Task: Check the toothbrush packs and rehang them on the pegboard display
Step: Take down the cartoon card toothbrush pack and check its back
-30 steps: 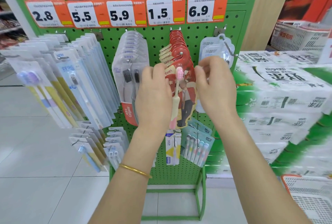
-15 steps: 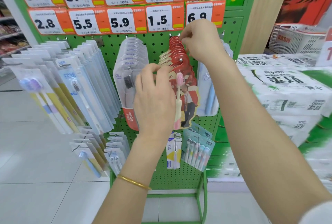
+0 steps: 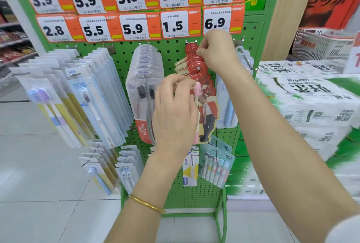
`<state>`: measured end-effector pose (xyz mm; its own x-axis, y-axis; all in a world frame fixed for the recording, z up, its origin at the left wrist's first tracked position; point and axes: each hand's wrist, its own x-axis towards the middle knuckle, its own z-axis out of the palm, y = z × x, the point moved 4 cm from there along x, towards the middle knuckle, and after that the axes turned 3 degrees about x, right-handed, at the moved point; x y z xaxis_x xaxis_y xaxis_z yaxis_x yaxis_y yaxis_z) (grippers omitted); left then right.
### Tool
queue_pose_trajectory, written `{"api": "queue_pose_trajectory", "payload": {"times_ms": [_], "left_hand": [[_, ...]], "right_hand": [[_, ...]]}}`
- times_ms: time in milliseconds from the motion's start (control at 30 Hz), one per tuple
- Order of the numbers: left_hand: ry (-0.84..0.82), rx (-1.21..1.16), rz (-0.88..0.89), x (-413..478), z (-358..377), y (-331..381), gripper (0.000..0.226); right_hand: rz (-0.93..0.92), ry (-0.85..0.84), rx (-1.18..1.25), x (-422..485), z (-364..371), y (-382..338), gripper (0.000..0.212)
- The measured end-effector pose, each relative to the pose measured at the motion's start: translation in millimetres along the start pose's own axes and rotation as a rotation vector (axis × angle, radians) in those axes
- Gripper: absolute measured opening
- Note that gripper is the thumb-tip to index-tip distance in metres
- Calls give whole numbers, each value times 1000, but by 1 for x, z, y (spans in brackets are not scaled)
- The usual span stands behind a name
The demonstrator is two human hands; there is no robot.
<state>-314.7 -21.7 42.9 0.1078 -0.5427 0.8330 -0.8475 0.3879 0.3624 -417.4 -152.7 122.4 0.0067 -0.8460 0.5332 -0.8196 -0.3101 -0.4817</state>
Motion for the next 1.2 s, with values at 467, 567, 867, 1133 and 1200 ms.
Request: {"api": "queue_pose_trajectory", "payload": {"times_ms": [467, 567, 867, 1133, 1200], "left_hand": [[-56, -113, 25, -11, 7, 6, 31], [-74, -142, 3, -17, 9, 6, 31], [-232, -371, -152, -58, 24, 7, 25], [-559, -563, -395, -105, 50, 14, 35], [-655, -655, -472, -112, 52, 19, 37]], "right_hand": [[-40, 217, -196, -45, -23, -1, 14], [-15, 224, -196, -67, -25, 9, 12], [32, 214, 9, -143, -41, 52, 12], [148, 70, 287, -187, -40, 89, 13], [177, 1, 396, -193, -31, 93, 19]]}}
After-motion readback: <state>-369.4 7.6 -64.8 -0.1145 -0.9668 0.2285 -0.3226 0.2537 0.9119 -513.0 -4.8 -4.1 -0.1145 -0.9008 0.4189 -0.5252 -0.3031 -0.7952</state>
